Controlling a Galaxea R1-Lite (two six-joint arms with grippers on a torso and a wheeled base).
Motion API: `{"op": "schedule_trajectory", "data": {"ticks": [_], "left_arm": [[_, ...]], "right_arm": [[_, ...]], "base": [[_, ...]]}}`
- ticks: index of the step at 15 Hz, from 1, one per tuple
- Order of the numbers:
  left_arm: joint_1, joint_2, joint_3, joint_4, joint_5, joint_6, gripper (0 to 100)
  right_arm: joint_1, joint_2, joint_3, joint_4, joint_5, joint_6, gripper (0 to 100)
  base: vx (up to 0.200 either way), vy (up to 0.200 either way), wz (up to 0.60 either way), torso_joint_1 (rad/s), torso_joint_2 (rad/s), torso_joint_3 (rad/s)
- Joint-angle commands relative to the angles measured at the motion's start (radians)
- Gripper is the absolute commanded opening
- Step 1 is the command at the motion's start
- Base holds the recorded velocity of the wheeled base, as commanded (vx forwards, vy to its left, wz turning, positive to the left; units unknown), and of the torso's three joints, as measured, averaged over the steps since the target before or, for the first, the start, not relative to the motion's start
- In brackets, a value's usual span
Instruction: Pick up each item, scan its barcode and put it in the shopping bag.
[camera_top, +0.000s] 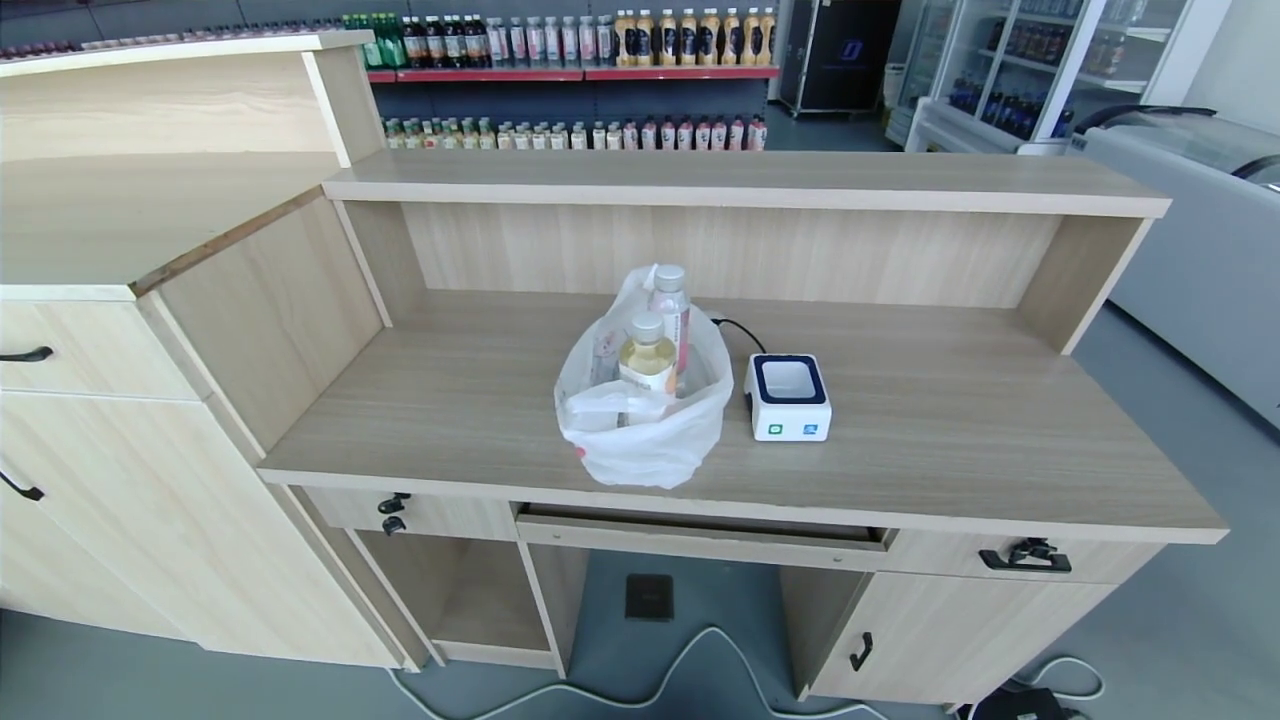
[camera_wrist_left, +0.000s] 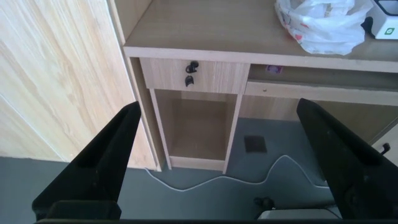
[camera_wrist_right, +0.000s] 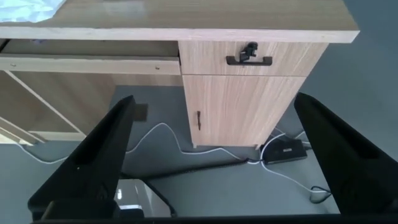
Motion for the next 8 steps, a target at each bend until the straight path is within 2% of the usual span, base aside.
{"op": "schedule_trajectory", "data": {"ticks": [1, 8], "left_arm": [[0.000, 0.002, 0.000, 0.000, 0.000, 0.000, 100], [0.000, 0.002, 0.000, 0.000, 0.000, 0.000, 100]], "right_arm": [[0.041, -0.022, 0.000, 0.002, -0.002, 0.010, 100], [0.079, -0.124, 0.000, 0.002, -0.002, 0.011, 100]], "base": [[0.000, 0.000, 0.00, 0.000, 0.00, 0.000], [0.000, 0.000, 0.00, 0.000, 0.00, 0.000]]}}
